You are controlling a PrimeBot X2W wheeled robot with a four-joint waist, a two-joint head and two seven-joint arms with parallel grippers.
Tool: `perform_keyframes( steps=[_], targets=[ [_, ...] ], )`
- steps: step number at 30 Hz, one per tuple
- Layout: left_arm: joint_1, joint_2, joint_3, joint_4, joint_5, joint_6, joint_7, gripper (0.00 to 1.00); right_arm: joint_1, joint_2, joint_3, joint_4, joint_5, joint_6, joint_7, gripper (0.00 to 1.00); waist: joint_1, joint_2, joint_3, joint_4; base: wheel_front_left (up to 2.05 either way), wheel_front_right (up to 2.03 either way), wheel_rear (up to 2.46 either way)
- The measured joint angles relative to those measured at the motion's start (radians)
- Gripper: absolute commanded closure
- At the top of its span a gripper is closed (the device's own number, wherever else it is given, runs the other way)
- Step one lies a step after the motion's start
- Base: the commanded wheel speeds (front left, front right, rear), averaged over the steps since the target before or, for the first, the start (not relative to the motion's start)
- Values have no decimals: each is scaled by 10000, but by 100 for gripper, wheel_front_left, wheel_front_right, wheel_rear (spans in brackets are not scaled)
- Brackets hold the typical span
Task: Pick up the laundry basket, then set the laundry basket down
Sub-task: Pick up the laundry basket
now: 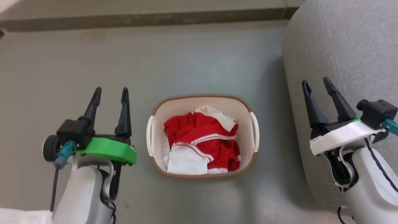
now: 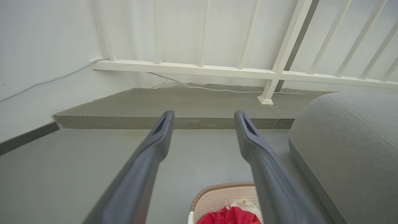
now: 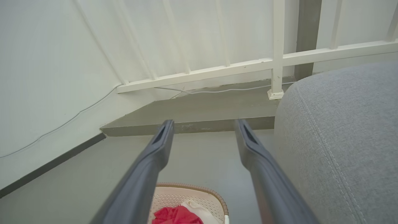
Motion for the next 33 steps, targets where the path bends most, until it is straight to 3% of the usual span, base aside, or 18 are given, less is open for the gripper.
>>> perform_keyframes(
  steps=[16,33],
  targets=[
    [-1732,-27,-424,1467,31,2,-2,0,-1850,6,652,1682,648,2,0,0,1,0,2280,-90,0,0,0],
    [-3735,-98,-828,4332,-648,90,-2,0,-3841,454,1732,4301,1601,0,209,0,1,0,4677,55,0,0,0]
  ],
)
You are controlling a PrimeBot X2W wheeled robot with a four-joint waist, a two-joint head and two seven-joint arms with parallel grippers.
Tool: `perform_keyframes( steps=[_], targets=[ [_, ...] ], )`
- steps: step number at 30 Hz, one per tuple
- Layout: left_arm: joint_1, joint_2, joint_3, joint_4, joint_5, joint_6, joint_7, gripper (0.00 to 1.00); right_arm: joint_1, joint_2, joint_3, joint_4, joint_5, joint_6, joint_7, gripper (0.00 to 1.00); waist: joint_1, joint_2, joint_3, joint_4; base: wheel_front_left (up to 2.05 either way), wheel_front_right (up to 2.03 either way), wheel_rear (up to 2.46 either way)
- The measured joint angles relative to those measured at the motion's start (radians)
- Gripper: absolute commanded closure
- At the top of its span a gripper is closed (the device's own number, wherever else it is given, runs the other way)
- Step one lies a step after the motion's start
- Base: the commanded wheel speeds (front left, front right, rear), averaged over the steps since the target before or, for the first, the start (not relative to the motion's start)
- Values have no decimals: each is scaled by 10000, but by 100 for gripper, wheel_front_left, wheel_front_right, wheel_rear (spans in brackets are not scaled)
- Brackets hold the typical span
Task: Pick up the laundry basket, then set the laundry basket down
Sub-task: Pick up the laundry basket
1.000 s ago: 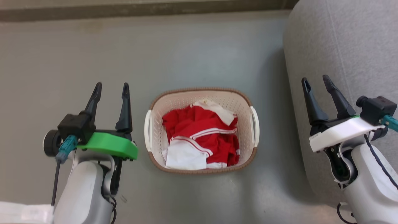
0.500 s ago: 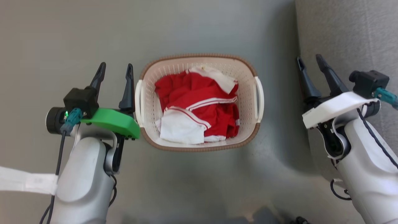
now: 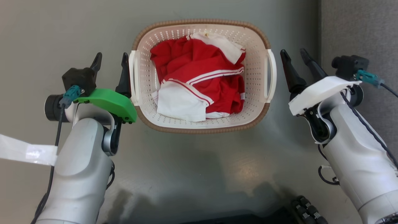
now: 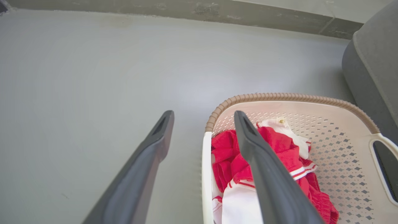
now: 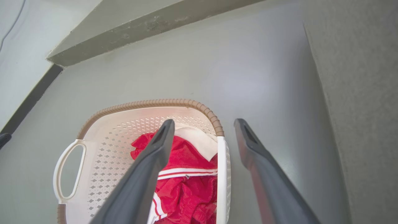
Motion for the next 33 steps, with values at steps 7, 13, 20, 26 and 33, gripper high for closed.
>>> perform_keyframes(
  steps=[7,13,20,26,33],
  targets=[
    [-777,-17,-320,980,-215,-19,148,0,-750,104,430,719,102,2,213,0,0,0,737,28,0,0,0],
    [-1296,-27,-485,1647,-437,-58,240,0,-1219,194,865,1250,194,2,309,0,0,0,1287,-22,0,0,0],
    [-1698,-38,-767,2288,-539,-192,500,0,-1592,424,1331,1747,408,2,470,0,-1,0,1727,-135,0,0,0],
    [-2149,-42,-1011,2637,-604,-364,529,0,-1933,470,1436,2201,700,2,464,0,-1,0,2050,-247,0,0,0],
    [-2320,-44,-1254,3116,-963,-458,512,0,-2150,545,1737,2539,886,2,384,0,-1,0,2195,-306,0,0,0]
  ],
)
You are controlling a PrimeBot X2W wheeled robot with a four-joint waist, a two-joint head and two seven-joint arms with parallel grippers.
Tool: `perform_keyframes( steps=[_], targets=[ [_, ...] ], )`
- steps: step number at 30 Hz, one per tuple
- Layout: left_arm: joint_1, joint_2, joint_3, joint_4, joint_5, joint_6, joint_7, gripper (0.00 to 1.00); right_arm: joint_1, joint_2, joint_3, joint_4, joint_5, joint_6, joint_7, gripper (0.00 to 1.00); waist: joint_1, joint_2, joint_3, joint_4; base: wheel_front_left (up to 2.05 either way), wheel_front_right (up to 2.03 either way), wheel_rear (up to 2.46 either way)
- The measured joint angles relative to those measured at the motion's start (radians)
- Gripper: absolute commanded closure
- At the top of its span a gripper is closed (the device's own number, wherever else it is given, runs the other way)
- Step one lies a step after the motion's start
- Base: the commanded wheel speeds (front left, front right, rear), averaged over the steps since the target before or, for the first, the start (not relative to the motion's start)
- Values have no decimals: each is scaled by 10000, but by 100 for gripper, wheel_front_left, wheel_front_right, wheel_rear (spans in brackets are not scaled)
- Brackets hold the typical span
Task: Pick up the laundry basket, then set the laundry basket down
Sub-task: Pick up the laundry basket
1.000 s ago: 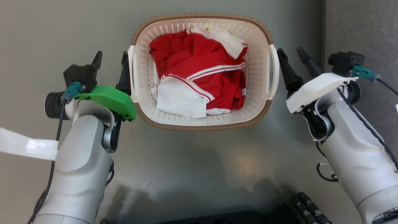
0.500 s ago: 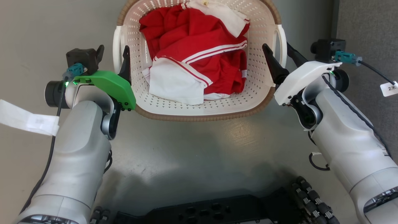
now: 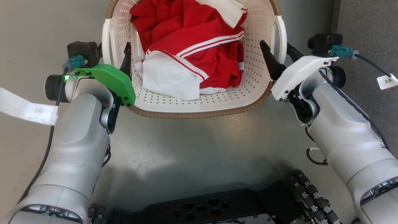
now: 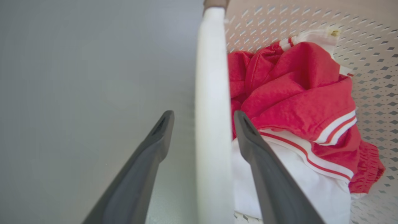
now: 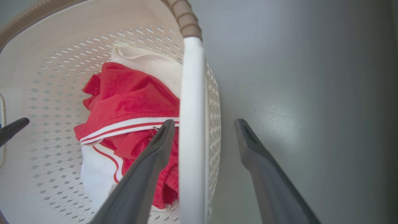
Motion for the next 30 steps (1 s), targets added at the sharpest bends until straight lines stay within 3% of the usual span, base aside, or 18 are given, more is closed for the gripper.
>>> perform_keyframes(
  steps=[1,2,3,4,5,6,18,30],
  targets=[
    [-35,0,-21,50,-27,-13,-21,0,-48,17,58,31,4,0,-8,0,0,0,7,-3,0,0,0],
    [-75,0,-38,82,-71,-50,-33,15,-98,33,115,58,10,0,-15,29,0,0,11,-5,0,0,0],
    [-120,0,-56,115,-79,-63,-40,38,-146,48,163,79,46,0,-21,54,0,0,13,-7,0,0,0],
    [-157,-2,-73,153,-92,-71,-44,62,-188,58,205,98,115,0,-58,72,0,0,13,-7,0,0,0],
    [-191,-2,-92,203,-127,-73,-63,93,-220,63,244,117,169,0,-69,100,0,0,12,-8,0,0,0],
    [-222,-2,-127,251,-155,-79,-107,100,-242,67,290,136,199,0,-96,100,0,0,9,-10,0,0,0],
    [-327,-54,-416,857,-644,-249,-219,100,-339,155,777,500,604,-21,-270,100,0,0,-308,-81,0,0,0],
    [-243,-50,-803,1515,-1030,-384,-213,100,-154,199,1471,690,1269,-31,-330,100,0,0,-1479,-162,0,0,0]
  ],
)
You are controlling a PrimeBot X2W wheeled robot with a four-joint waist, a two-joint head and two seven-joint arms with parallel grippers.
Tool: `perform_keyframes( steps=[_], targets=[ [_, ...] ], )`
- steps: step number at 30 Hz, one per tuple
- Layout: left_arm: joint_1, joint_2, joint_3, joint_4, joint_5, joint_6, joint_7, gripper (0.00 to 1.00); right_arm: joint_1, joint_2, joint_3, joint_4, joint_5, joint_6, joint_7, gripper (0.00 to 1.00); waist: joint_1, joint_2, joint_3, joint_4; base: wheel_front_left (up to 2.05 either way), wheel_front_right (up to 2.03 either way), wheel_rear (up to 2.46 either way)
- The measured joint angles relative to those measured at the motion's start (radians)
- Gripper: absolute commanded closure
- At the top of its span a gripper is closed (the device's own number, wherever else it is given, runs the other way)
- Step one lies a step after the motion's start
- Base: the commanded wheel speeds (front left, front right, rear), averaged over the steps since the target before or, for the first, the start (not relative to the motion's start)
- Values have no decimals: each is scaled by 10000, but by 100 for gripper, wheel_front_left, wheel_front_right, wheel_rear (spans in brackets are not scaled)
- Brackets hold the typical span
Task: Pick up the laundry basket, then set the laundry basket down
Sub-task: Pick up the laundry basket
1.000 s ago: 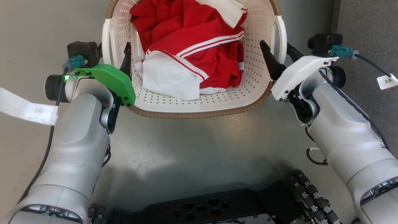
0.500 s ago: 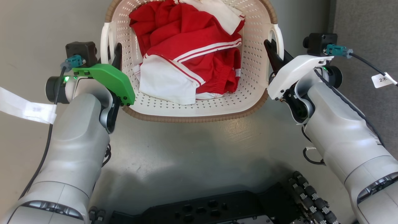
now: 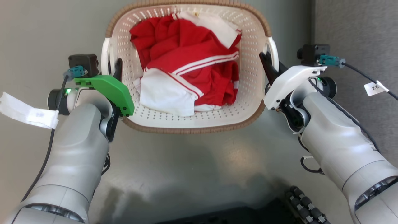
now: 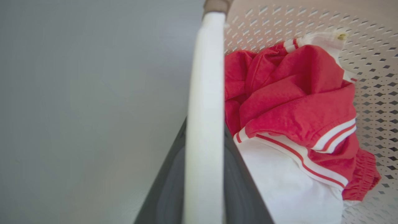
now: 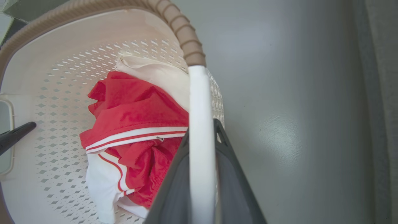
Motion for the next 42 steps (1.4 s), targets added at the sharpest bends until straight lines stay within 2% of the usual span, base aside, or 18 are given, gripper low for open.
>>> perform_keyframes(
  steps=[10,23,33,42],
  targets=[
    [193,27,-489,117,-525,-100,397,100,36,-48,545,44,612,-77,537,100,-1,0,-1351,-14,0,0,0],
    [960,31,-940,454,-1350,-150,1262,100,542,-140,1354,82,1469,-82,1756,100,-1,0,-3212,34,0,0,0],
    [1700,19,-1243,784,-1929,-211,2299,100,1202,-98,1827,173,2385,-167,3252,100,-1,0,-4806,-1,0,0,0],
    [2424,4,-1565,807,-2385,-215,3097,100,1779,-128,2092,272,2784,-167,3808,100,-1,0,-5967,-94,0,0,0]
  ],
)
